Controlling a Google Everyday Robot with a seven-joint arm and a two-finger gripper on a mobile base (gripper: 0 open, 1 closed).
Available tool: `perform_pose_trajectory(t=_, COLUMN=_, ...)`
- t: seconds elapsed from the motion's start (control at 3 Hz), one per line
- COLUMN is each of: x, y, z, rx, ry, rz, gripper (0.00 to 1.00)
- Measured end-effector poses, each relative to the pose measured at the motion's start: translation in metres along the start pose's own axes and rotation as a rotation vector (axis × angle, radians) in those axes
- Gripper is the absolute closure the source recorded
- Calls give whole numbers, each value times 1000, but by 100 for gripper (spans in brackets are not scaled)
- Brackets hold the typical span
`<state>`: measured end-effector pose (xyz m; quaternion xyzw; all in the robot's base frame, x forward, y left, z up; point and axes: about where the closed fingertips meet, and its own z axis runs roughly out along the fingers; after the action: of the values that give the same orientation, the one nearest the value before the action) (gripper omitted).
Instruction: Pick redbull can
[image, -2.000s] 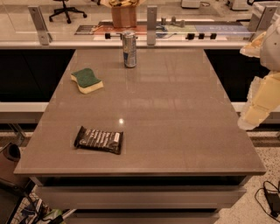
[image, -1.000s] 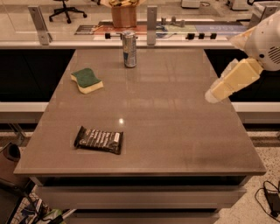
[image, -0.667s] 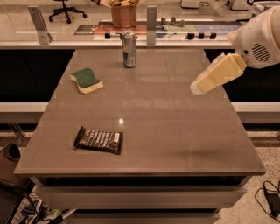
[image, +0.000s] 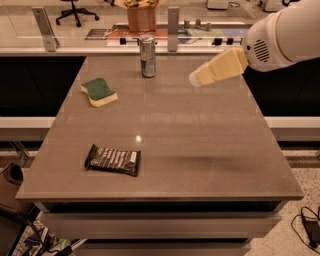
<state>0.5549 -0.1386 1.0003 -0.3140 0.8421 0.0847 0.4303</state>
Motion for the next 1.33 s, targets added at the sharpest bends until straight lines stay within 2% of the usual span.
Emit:
perform_pose_trajectory(t=0.67, x=-3, y=2, z=6, rx=-1, ry=-16, rz=4, gripper=0)
perform_pose_trajectory(t=1.33, x=-15, y=26, z=60, rx=-3, ry=-96, rz=74, gripper=0)
